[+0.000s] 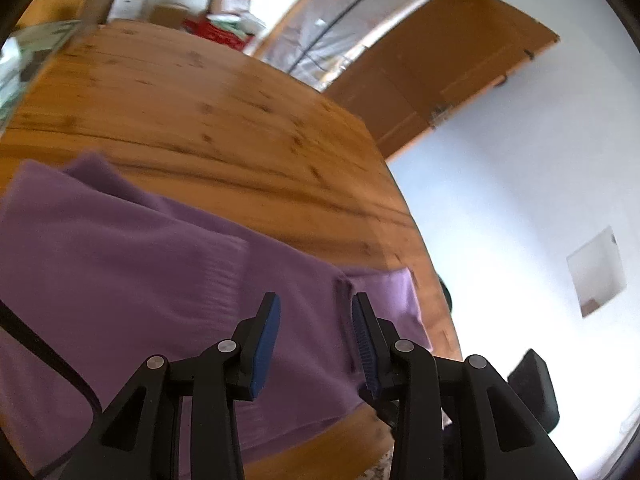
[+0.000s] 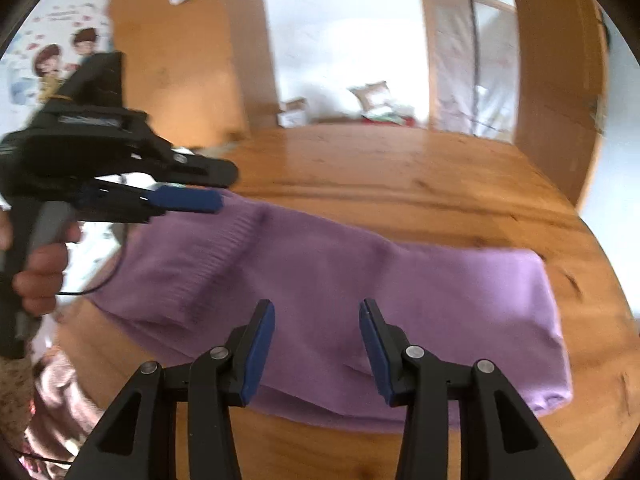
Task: Fold clothes
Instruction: 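Open the left gripper and release the folded end onto the garment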
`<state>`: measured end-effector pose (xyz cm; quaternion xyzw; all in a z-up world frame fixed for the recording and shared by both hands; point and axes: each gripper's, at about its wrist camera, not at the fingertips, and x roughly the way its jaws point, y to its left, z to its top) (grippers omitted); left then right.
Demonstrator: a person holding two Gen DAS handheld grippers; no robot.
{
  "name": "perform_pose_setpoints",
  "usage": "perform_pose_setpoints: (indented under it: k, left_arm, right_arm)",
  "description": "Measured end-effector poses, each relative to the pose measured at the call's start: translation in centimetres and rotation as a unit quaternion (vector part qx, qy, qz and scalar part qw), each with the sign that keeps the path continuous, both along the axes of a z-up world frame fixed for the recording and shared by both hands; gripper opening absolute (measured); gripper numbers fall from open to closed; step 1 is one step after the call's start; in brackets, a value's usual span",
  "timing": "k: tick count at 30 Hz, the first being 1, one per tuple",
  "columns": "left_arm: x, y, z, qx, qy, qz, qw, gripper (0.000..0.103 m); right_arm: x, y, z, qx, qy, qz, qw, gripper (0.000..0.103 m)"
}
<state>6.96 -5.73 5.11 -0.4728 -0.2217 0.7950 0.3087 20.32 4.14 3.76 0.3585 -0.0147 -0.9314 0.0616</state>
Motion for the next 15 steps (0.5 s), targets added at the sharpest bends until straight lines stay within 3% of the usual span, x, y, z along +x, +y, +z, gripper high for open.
perform_pose_setpoints:
  k: [5,10,15]
  left_arm:
    - [0.3,3.8,-2.5,-0.009,-0.033,-0.032,0.9989,0.039]
    - [-0.1,5.8,-3.5,-0.015,-0.052,-0.039,0.9978,0.039]
    - [-0.7,6.7,-4.9,-0.002,-0.079,-0.040,0.9961,0.039]
  right_arm:
    - [-0.1,0.5,-1.5,0.036,-0.013,-0.019,0.999,0.050]
    - [-1.5,0.7,-3.6,0.035,-0.032,-0.035,0.998,0.050]
    - [-1.9,0.8,-4.5,0.037,-0.024,-0.026,0.999,0.050]
